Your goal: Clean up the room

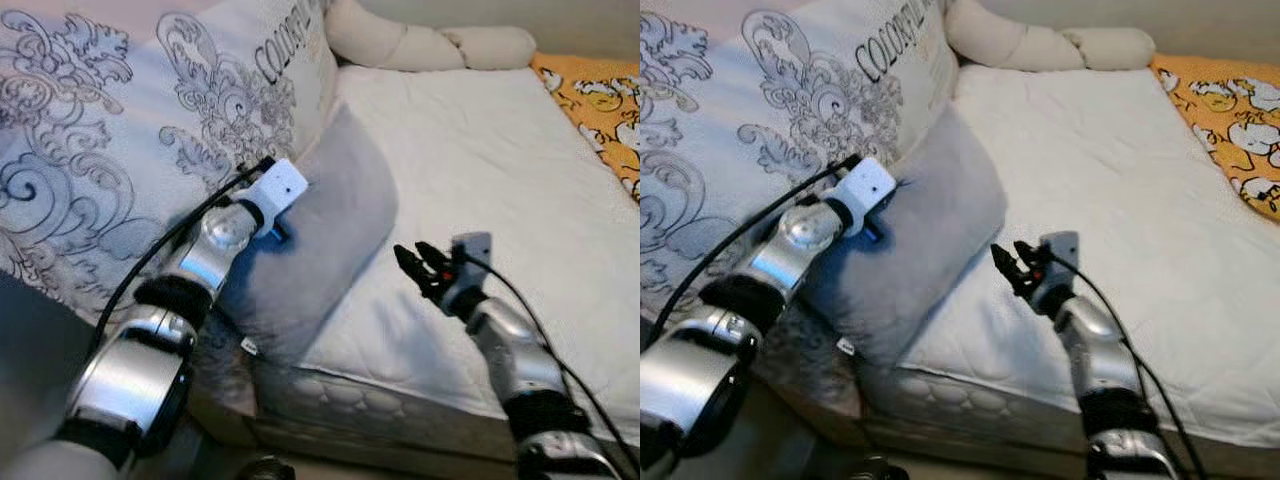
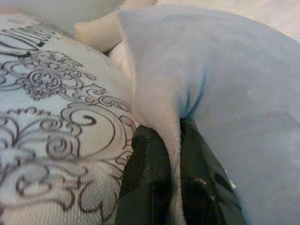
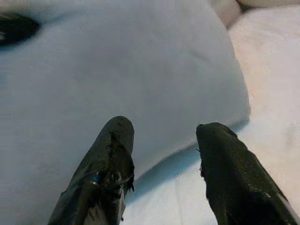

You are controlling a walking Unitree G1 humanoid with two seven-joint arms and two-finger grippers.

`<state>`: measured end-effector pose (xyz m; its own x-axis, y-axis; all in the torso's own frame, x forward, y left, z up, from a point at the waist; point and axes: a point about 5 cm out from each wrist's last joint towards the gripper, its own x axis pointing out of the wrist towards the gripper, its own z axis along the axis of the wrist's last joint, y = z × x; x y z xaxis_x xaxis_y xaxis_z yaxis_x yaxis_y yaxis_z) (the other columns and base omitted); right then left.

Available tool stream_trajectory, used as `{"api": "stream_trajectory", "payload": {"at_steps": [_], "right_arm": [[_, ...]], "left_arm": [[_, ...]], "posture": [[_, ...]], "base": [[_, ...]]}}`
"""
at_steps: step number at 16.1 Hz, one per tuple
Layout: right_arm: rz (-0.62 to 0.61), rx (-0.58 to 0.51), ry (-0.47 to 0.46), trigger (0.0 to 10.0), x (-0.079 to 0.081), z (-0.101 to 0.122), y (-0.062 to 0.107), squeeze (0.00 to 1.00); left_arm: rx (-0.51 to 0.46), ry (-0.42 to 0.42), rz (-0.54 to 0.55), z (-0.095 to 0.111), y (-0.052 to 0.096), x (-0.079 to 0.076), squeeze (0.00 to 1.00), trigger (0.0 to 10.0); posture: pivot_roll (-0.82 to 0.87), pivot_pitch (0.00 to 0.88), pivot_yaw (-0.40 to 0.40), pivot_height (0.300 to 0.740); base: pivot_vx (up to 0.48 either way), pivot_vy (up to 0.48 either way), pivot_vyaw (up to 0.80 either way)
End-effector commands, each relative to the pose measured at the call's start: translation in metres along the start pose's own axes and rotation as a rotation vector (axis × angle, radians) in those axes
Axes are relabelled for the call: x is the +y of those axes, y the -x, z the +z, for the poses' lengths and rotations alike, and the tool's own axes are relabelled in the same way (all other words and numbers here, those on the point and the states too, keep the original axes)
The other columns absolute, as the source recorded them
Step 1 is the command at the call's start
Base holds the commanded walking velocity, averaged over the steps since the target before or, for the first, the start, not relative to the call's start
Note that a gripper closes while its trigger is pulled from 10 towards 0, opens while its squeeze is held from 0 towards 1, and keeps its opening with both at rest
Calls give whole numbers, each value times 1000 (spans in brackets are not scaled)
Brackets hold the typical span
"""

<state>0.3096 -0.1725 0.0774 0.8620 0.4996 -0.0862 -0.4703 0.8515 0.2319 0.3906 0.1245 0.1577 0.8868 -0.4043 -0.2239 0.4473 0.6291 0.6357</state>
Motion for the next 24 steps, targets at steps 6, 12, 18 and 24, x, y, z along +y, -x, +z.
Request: {"api": "stream_trajectory", "payload": {"at_steps": [6,12,18,24], "right_arm": [[233,44,44,10000,15,4,12,0],[317,46,22,10000,25,6,14,0],[357,-39,-34,10000,24,18,23,0],[338,-95,-72,10000,21,24,24,0]], "left_arm": [[64,95,224,14,-5,41,0,10000],[160,219,303,-3,-5,36,0,10000],[112,219,290,-7,-3,31,1000,10000],[-122,365,260,0,4,36,0,10000]], "posture": [[20,0,59,740],[10,0,60,740],[1,0,57,740],[8,0,43,740]], "base": [[0,0,0],[0,0,0],[0,0,0],[0,0,0]]}}
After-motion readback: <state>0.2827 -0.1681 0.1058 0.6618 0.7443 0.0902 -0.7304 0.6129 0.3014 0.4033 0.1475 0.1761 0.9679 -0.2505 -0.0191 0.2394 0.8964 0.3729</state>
